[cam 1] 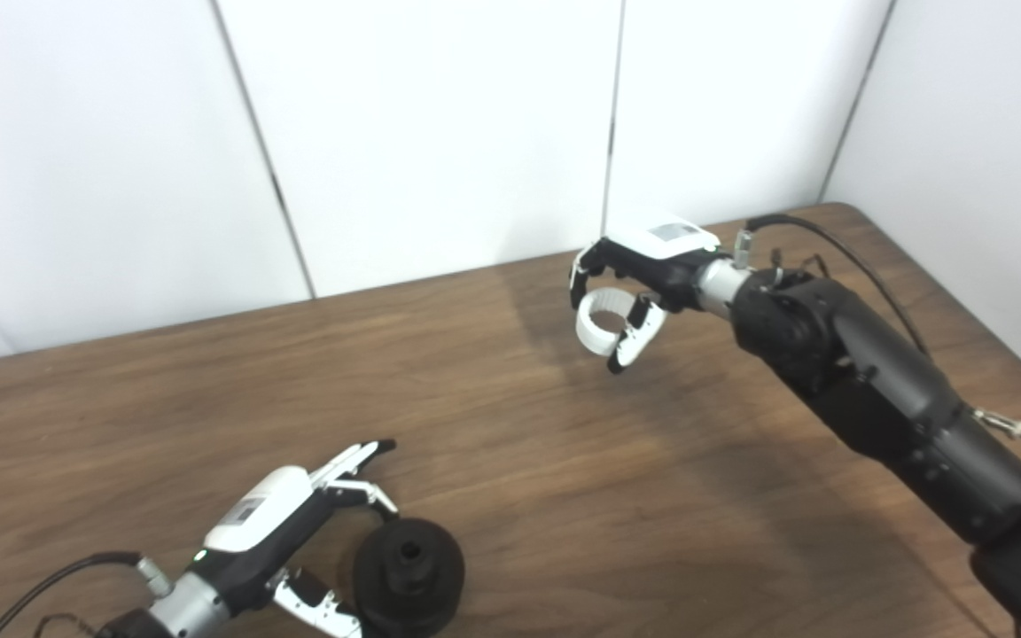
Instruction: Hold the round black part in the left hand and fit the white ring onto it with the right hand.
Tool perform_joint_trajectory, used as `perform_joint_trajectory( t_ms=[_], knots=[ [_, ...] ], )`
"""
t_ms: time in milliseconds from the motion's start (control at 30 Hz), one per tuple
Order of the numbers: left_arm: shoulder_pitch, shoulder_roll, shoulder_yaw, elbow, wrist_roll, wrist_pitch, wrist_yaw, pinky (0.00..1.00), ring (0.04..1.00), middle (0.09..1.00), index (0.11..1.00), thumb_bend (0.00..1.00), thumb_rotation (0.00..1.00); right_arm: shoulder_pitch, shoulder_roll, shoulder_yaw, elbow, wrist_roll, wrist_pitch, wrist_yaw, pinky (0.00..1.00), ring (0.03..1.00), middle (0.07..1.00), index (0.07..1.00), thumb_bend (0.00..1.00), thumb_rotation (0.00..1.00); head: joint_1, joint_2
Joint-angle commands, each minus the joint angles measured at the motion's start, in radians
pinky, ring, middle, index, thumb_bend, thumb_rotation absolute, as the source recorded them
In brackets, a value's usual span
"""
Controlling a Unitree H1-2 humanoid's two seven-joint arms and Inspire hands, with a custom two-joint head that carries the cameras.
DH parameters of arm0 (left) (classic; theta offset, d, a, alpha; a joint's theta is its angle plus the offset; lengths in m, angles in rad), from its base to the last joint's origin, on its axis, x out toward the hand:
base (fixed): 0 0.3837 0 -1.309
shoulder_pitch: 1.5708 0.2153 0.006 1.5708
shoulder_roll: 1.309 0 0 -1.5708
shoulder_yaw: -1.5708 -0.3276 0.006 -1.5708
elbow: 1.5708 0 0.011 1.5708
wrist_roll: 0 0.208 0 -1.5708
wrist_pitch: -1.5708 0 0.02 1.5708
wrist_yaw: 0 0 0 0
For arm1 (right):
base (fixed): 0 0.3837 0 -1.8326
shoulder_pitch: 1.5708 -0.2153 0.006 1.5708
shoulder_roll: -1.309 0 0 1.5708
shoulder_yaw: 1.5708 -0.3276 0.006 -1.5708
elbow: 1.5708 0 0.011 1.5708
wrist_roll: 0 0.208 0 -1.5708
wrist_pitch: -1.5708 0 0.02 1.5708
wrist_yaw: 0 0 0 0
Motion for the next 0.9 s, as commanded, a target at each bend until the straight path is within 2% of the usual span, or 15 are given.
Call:
perform_joint_trajectory(
  t_ms=[0, 500, 867],
  knots=[
    [0.022, -0.008, -0.039, 0.026, 0.036, 0.051, -0.049, 0.88, 1.0, 0.995, 0.556, 1.0, 0.24, -0.026, -0.018, -0.03, -0.053, 0.009, -0.011, 0.008, 0.66, 0.77, 0.776, 0.48, 0.52, 0.14, 0.015, 0.005],
    [0.013, -0.054, -0.049, 0.035, 0.058, 0.089, -0.033, 0.9, 1.0, 0.991, 0.552, 1.0, 0.23, 0.027, 0.002, -0.044, -0.219, 0.079, -0.04, 0.08, 0.64, 0.761, 0.781, 0.481, 0.52, 0.14, 0.16, 0.041],
    [0.005, -0.079, -0.057, 0.032, 0.073, 0.116, -0.029, 0.88, 1.0, 0.999, 0.55, 1.0, 0.24, 0.043, 0.042, -0.024, -0.31, 0.117, -0.041, 0.135, 0.65, 0.764, 0.786, 0.48, 0.52, 0.14, 0.217, 0.063]
  ],
)
